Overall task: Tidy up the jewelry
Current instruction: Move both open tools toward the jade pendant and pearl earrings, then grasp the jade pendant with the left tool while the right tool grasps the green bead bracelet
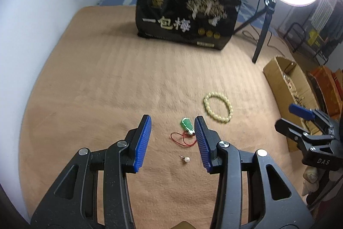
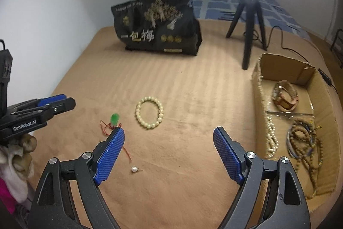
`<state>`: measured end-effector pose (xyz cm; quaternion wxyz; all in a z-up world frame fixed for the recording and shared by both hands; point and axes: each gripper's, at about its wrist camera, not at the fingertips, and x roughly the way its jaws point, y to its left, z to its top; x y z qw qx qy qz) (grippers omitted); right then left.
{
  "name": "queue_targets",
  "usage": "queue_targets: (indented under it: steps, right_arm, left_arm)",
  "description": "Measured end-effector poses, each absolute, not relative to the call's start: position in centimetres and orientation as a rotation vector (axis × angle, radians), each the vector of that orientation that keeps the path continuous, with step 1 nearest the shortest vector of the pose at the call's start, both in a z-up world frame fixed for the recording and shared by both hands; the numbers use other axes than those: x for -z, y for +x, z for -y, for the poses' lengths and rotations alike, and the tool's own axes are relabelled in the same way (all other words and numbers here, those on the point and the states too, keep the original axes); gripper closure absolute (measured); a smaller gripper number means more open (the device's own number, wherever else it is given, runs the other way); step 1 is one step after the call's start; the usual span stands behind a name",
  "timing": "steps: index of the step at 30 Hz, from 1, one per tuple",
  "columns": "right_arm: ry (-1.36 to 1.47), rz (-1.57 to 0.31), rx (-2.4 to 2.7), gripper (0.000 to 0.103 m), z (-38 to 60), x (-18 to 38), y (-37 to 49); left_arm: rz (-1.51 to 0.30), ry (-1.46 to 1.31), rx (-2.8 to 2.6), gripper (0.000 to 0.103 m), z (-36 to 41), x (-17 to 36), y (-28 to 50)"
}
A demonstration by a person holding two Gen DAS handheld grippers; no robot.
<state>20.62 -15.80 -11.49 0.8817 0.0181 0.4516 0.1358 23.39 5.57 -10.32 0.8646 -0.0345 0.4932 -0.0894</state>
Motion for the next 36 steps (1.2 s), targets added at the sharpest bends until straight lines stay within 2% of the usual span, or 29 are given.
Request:
queue_targets:
  steps: [12, 20, 22, 26, 27, 29, 36]
  right_arm:
    - [-0.014, -0.979, -0.303, 0.020, 14.2, 14.6, 23.4]
    - [-0.024, -1.016, -0.311, 0.035, 13.5, 16.2, 24.9]
    - [-0.013, -1.022, -0.300, 0.044, 13.6, 16.5, 25.4]
    - [0.016, -1.039, -0.298, 0.052, 13.6, 17.0, 26.4]
    - [0.015, -1.044, -0.297, 0.056, 13.5, 17.2, 26.6]
    - [0.016, -1.051, -0.293, 0.058, 13.4, 17.4, 26.9]
    - [0.043, -1.057, -0.272, 0.065, 13.7, 17.8, 28.1]
  left_arm:
    - [-1.124, -0.103, 0.222, 0.061, -4.2, 14.1, 25.1]
    - [-1.173, -0.124, 0.232, 0.061, -3.7, 16.5, 26.4]
    - [-1.182, -0.135, 0.236, 0.061, -3.6, 16.9, 26.7]
    - [-1.201, -0.134, 0.239, 0.061, -3.2, 17.6, 27.2]
    - [-1.205, -0.132, 0.235, 0.065, -3.1, 17.8, 27.4]
    - [-1.215, -0.136, 0.229, 0.069, -3.0, 18.2, 27.7]
    - [-1.215, -0.144, 0.231, 0.069, -2.7, 18.6, 28.2]
